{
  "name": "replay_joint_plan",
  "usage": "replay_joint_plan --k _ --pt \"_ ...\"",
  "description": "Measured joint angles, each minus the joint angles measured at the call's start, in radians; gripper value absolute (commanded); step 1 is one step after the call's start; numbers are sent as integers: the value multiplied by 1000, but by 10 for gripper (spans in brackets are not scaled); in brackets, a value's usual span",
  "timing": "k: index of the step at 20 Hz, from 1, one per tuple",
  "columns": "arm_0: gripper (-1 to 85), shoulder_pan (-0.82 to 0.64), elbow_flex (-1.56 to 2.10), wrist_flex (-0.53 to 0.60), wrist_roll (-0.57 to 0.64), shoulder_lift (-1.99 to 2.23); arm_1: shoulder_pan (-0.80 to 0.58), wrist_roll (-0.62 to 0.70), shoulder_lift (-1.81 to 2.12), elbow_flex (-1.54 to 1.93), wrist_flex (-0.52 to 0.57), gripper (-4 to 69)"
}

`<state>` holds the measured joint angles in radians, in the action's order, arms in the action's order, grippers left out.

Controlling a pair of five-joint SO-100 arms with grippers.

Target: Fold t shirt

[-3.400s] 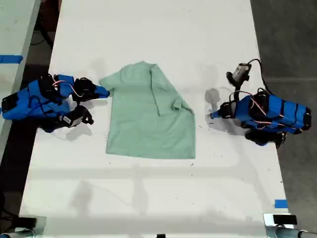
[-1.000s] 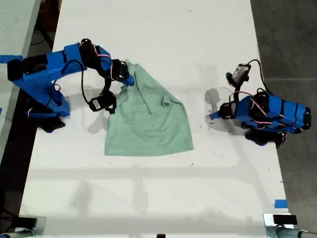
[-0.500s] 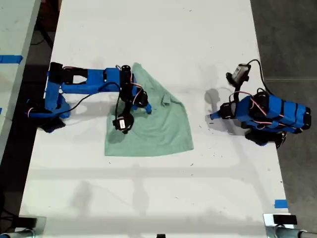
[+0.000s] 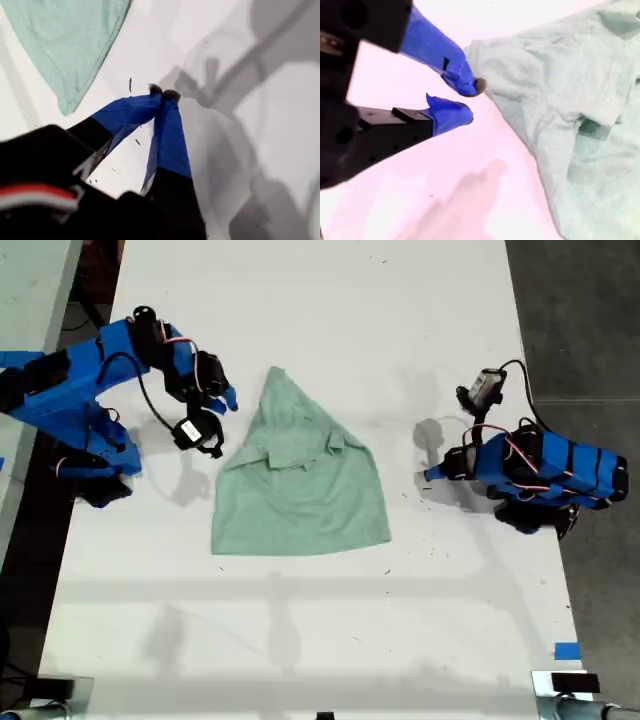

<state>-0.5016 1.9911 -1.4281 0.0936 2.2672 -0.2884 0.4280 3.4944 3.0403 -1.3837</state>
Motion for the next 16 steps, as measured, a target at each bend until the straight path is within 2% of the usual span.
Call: replay_joint_plan --k 3,4,5,7,10,12,13,16 --pt "-2 101 680 362 -80 584 0 0 2 0 0 -3" --pt "-2 115 913 403 -91 821 0 0 2 0 0 -3" --pt "-2 120 1109 388 -100 1032 2 0 2 0 0 -3" --pt "-2 146 1244 390 -106 1247 2 0 2 0 0 -3" --pt "4 106 1258 391 -104 1275 2 -2 2 0 0 -3" --pt "68 84 1259 391 -101 1276 2 -2 2 0 0 -3" --pt "117 95 1259 391 -94 1289 2 -2 2 0 0 -3" --pt "125 219 1259 391 -38 1304 6 -3 2 0 0 -3"
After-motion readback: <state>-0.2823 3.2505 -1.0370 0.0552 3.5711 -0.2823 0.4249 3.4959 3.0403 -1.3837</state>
